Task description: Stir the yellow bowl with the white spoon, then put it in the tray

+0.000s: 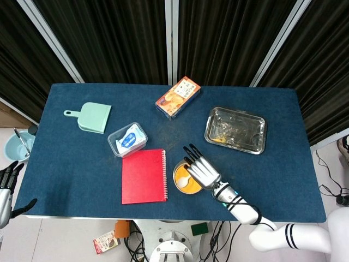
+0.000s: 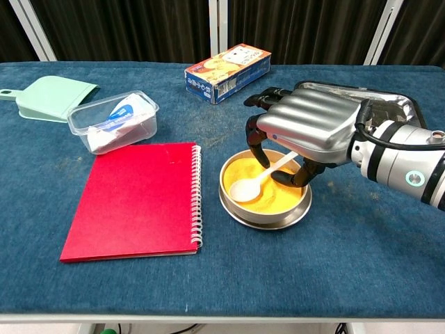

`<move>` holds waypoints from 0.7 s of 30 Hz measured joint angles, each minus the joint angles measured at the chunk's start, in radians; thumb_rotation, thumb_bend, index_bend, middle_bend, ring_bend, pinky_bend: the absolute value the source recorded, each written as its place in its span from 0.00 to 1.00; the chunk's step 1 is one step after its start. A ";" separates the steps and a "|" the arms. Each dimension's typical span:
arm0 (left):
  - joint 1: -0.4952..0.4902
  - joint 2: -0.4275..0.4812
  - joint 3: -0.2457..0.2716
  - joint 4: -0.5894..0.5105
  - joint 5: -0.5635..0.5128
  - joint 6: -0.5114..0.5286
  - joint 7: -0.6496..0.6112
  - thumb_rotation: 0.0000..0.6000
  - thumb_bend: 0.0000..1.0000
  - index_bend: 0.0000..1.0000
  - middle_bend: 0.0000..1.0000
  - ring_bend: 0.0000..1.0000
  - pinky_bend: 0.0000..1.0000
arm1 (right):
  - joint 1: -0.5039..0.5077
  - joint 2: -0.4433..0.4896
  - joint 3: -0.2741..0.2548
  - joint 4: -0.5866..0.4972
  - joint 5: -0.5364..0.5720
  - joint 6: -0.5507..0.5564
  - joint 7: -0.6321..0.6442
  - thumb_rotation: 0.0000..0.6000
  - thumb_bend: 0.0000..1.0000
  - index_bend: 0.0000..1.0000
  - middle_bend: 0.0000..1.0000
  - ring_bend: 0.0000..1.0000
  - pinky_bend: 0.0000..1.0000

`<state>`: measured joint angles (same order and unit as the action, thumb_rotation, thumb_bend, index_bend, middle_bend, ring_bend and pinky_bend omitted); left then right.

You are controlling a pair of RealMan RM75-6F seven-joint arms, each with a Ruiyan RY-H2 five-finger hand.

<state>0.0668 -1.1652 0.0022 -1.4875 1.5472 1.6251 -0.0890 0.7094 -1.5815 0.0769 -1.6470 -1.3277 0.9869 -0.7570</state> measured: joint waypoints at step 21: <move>0.008 0.002 0.003 -0.004 0.011 0.013 0.003 1.00 0.12 0.07 0.05 0.08 0.12 | 0.059 0.159 -0.001 -0.092 -0.050 -0.020 -0.200 1.00 0.50 0.63 0.30 0.01 0.00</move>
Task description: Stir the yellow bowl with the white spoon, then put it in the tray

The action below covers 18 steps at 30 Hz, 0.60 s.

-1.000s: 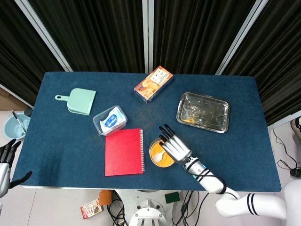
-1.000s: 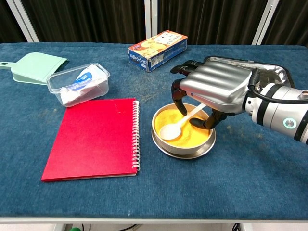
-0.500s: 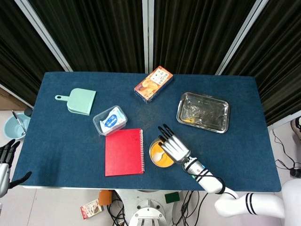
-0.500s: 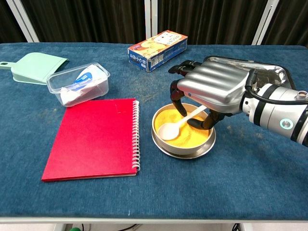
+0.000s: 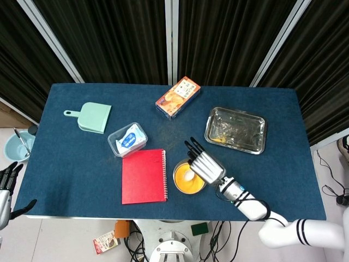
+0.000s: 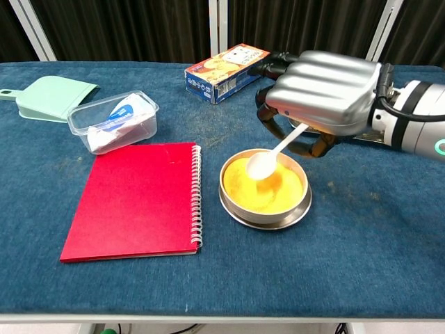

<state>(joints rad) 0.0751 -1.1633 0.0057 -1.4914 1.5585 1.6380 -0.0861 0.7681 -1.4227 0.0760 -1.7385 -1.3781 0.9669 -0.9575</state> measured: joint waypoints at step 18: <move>0.006 -0.008 0.006 0.002 -0.010 -0.011 0.022 1.00 0.12 0.07 0.05 0.08 0.12 | 0.215 0.079 -0.056 -0.026 0.088 -0.184 -0.613 1.00 0.50 0.67 0.32 0.02 0.00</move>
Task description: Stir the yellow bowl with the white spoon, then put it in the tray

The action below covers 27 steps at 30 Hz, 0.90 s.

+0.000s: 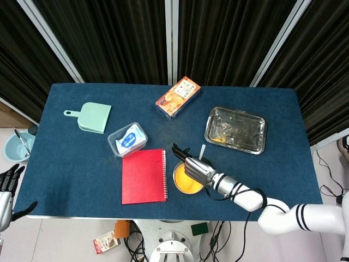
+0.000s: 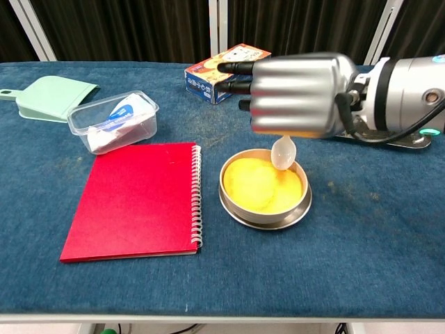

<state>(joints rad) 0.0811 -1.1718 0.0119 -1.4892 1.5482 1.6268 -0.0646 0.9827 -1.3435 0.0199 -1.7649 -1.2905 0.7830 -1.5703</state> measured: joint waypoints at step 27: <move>-0.005 -0.017 -0.003 0.019 0.008 -0.006 -0.025 1.00 0.12 0.07 0.05 0.08 0.12 | -0.080 -0.147 -0.061 0.040 -0.053 0.199 0.263 1.00 0.51 0.69 0.34 0.03 0.00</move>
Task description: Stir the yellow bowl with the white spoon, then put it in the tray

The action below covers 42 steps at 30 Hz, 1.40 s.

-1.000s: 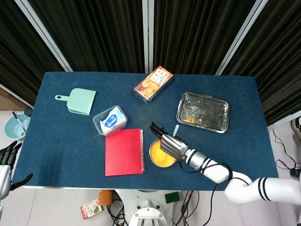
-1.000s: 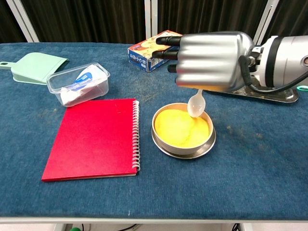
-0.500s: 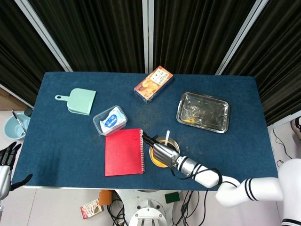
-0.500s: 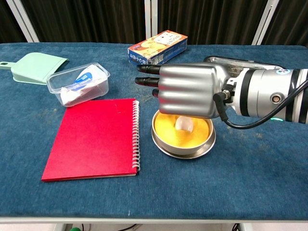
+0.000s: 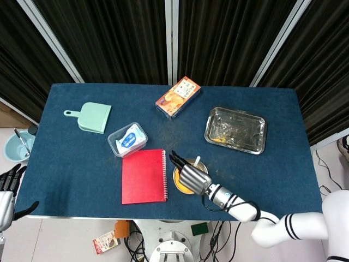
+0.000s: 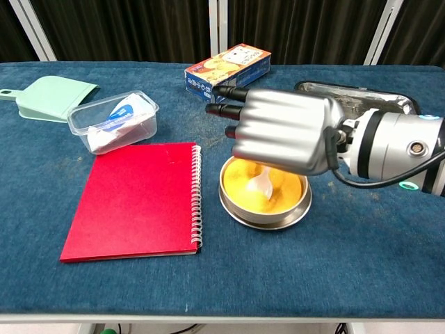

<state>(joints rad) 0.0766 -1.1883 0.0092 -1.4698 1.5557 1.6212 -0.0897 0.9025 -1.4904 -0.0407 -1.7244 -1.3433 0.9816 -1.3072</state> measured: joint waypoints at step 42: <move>0.021 -0.007 0.003 -0.026 0.000 0.028 0.065 1.00 0.12 0.07 0.05 0.08 0.12 | -0.088 0.007 0.070 0.090 -0.314 -0.009 -0.416 1.00 0.49 0.75 0.37 0.11 0.00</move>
<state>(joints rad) 0.0972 -1.1950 0.0120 -1.4954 1.5561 1.6494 -0.0247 0.8148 -1.4835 0.0292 -1.6342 -1.6576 0.9729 -1.7227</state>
